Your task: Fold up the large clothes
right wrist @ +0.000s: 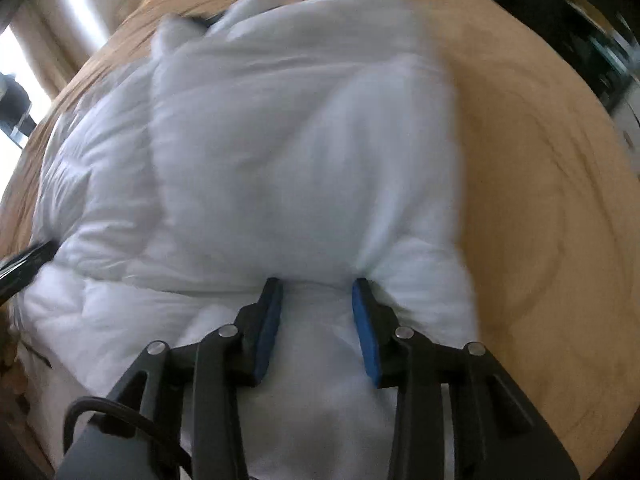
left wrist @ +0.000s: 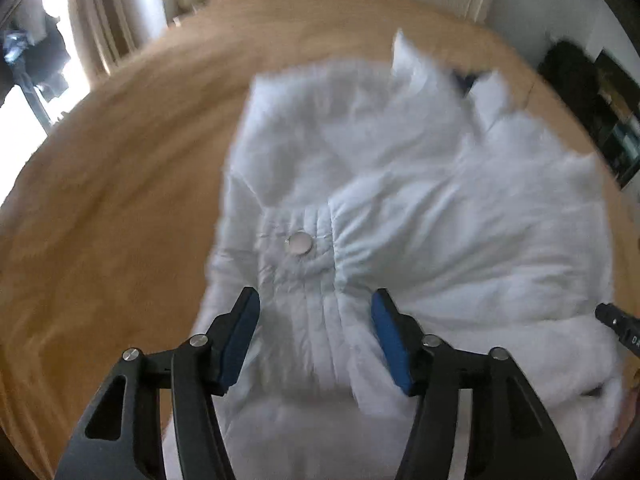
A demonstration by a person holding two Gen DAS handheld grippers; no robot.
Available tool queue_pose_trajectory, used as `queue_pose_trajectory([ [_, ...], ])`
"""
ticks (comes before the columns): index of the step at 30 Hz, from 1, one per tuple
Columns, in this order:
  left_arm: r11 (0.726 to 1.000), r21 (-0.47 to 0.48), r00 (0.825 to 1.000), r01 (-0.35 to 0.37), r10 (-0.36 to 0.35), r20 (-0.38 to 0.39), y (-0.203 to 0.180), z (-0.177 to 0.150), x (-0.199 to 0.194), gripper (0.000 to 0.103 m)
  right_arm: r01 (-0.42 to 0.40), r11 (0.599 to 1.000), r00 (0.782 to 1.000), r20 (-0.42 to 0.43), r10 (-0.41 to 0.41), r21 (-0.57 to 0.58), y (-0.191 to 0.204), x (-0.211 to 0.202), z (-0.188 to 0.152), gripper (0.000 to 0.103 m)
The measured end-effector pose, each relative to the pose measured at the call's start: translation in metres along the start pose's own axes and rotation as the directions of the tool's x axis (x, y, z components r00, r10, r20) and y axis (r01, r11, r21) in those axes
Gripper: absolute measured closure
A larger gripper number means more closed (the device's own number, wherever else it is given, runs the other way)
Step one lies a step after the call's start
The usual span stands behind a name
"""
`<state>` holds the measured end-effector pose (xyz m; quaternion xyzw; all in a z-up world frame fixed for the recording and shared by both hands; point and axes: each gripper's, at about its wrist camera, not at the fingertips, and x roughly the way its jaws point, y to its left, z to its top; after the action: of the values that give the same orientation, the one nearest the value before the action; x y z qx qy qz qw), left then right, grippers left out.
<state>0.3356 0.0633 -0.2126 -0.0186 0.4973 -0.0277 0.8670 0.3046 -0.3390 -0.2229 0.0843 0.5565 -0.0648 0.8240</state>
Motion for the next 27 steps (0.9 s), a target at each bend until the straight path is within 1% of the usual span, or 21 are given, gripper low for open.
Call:
queue_pose_trajectory([
  [1,1.000,0.008,0.999,0.028,-0.029,0.029,-0.003,-0.009,-0.019,0.043,-0.001,1.000,0.999,0.039,0.000,0.022,-0.003,-0.019,-0.004,0.064],
  [2,0.999,0.017,0.998,0.048,-0.049,0.035,-0.006,-0.017,-0.029,0.041,-0.042,0.999,0.996,0.076,0.040,0.030,-0.004,-0.033,-0.009,0.062],
  [3,0.997,0.033,0.997,0.064,-0.065,0.034,-0.010,-0.033,-0.039,0.041,-0.107,0.994,0.989,0.102,0.104,0.027,-0.003,-0.050,-0.020,0.060],
  [4,0.997,0.049,0.997,0.065,-0.066,0.026,-0.012,-0.046,-0.041,0.041,-0.145,0.989,0.985,0.099,0.143,0.012,0.002,-0.060,-0.033,0.055],
  [5,0.996,0.070,0.999,0.051,-0.052,0.014,-0.015,-0.060,-0.040,0.041,-0.148,0.989,0.985,0.087,0.147,0.000,0.005,-0.063,-0.045,0.055],
  [6,0.995,0.099,1.000,0.022,-0.021,-0.009,-0.019,-0.075,-0.035,0.041,-0.130,0.991,0.989,0.073,0.130,-0.012,0.008,-0.063,-0.060,0.055],
  [7,0.993,0.116,0.999,0.008,-0.002,-0.052,-0.020,-0.092,-0.023,0.041,-0.097,0.995,0.994,0.053,0.099,-0.035,0.011,-0.058,-0.077,0.055],
  [8,0.993,0.119,0.996,0.005,0.006,-0.087,-0.022,-0.100,-0.012,0.041,-0.062,0.997,0.998,0.026,0.064,-0.054,0.012,-0.050,-0.086,0.055],
  [9,0.993,0.120,0.995,-0.011,0.023,-0.101,-0.020,-0.115,-0.004,0.041,-0.030,0.998,0.999,-0.015,0.029,-0.062,0.011,-0.039,-0.099,0.055],
  [10,0.992,0.123,0.996,-0.031,0.041,-0.081,-0.018,-0.126,-0.005,0.041,-0.021,0.998,0.999,-0.042,0.018,-0.057,0.010,-0.032,-0.110,0.056],
  [11,0.990,0.130,0.996,-0.046,0.056,-0.071,-0.018,-0.133,-0.010,0.041,-0.011,0.998,0.999,-0.047,0.008,-0.057,0.006,-0.025,-0.121,0.056],
  [13,0.990,0.130,0.995,-0.059,0.069,-0.074,-0.018,-0.138,-0.018,0.041,0.012,0.998,1.000,-0.027,-0.013,-0.067,0.002,-0.026,-0.130,0.056],
  [16,0.993,0.107,0.995,-0.048,0.058,-0.087,-0.010,-0.152,-0.032,0.041,0.007,0.999,0.999,-0.043,-0.009,-0.043,-0.004,-0.040,-0.139,0.056],
  [18,0.993,0.112,0.994,-0.047,0.058,-0.093,-0.007,-0.160,-0.038,0.041,0.018,0.998,0.999,-0.041,-0.020,-0.055,-0.006,-0.049,-0.151,0.055],
  [20,0.991,0.122,0.993,-0.050,0.063,-0.101,-0.007,-0.162,-0.045,0.041,0.031,0.996,0.998,-0.050,-0.035,-0.082,-0.006,-0.055,-0.168,0.055],
  [22,0.988,0.139,0.993,-0.068,0.081,-0.086,-0.010,-0.149,-0.061,0.042,0.030,0.995,0.998,-0.057,-0.036,-0.092,-0.006,-0.061,-0.178,0.055],
  [23,0.988,0.131,0.996,-0.077,0.083,-0.042,-0.006,-0.144,-0.080,0.031,0.018,0.997,0.998,-0.065,-0.023,-0.075,-0.013,-0.072,-0.179,0.052],
  [24,0.990,0.109,0.996,-0.088,0.088,0.007,0.002,-0.138,-0.097,0.021,-0.015,0.999,0.998,-0.061,0.013,-0.044,-0.019,-0.085,-0.175,0.046],
  [25,0.993,0.072,0.994,-0.096,0.093,0.054,0.013,-0.131,-0.112,0.000,-0.053,0.999,0.998,-0.024,0.053,-0.003,-0.031,-0.103,-0.170,0.027],
  [26,0.995,0.031,0.991,-0.093,0.090,0.097,0.029,-0.122,-0.122,0.000,-0.064,0.998,0.998,0.016,0.064,0.026,-0.039,-0.114,-0.166,0.012],
  [27,0.995,0.013,0.990,-0.096,0.094,0.101,0.040,-0.117,-0.122,0.000,-0.063,0.996,0.995,0.076,0.058,0.056,-0.051,-0.129,-0.159,0.008],
])
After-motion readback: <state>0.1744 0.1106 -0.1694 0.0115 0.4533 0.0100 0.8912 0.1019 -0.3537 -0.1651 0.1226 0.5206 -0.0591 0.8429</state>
